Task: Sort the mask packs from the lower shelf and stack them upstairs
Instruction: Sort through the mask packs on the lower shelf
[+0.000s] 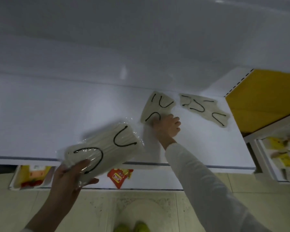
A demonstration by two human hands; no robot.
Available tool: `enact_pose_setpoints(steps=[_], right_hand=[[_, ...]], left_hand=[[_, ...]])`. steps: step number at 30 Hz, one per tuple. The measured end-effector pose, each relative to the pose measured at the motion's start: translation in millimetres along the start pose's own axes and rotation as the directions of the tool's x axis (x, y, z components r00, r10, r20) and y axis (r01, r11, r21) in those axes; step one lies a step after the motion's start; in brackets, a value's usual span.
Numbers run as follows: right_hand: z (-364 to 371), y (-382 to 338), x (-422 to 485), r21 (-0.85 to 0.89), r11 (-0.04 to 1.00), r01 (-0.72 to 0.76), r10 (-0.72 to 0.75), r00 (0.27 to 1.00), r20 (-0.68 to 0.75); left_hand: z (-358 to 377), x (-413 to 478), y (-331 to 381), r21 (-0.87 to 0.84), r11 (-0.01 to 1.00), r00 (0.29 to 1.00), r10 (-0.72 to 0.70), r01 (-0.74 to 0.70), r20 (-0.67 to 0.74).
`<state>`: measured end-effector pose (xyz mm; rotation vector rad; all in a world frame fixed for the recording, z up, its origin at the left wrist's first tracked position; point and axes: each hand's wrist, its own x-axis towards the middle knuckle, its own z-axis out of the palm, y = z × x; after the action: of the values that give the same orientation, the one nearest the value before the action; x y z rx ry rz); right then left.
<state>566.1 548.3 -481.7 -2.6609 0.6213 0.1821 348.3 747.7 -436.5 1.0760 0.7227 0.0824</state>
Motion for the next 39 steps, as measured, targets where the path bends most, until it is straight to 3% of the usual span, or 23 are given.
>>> enact_pose_setpoints(steps=[3,7,13,19,24,26,29,31,33,35,37,39], right_hand=[[4,-12,-1,-0.01,0.999,0.047,-0.047,0.997,0.065],[0,-10,-8,0.014,0.977,0.212,-0.212,0.973,0.086],[-10,-1,-2,0.044,0.998,0.036,-0.046,0.965,0.258],[-21,7,-3,0.165,0.983,0.08,-0.127,0.947,0.294],[-29,18,5,0.362,0.932,-0.003,-0.148,0.909,0.389],[-31,26,4,0.323,0.945,0.04,-0.184,0.885,0.427],[-46,38,0,0.203,0.962,0.182,-0.243,0.909,0.337],[-65,42,-7,0.342,0.905,0.254,-0.331,0.925,0.188],[-90,42,-17,0.542,0.774,0.328,-0.471,0.871,0.144],[-112,37,-32,0.698,0.646,0.31,-0.648,0.705,0.288],[-123,32,-43,0.628,0.648,0.43,-0.747,0.516,0.418],[-119,30,-48,0.4,0.6,0.693,-0.783,0.408,0.469]], left_hand=[[-4,0,1,-0.004,1.0,1.0,-0.012,0.012,-0.024],[-2,-1,-1,0.016,1.0,1.0,-0.024,0.023,0.012],[-10,7,-1,0.035,0.999,0.999,-0.031,0.03,0.029],[-11,13,3,0.078,0.996,0.997,-0.052,0.047,0.062],[-11,21,7,0.108,0.991,0.995,-0.082,0.075,0.064],[-10,25,6,0.096,0.988,0.989,-0.129,0.122,0.07],[-3,26,7,0.098,0.982,0.981,-0.17,0.161,0.091],[4,25,8,0.124,0.981,0.976,-0.165,0.148,0.142],[13,25,9,0.141,0.981,0.966,-0.158,0.131,0.203],[21,26,11,0.124,0.982,0.951,-0.17,0.142,0.258],[28,30,10,0.084,0.984,0.927,-0.177,0.158,0.33],[35,33,8,0.021,0.985,0.899,-0.167,0.173,0.405]])
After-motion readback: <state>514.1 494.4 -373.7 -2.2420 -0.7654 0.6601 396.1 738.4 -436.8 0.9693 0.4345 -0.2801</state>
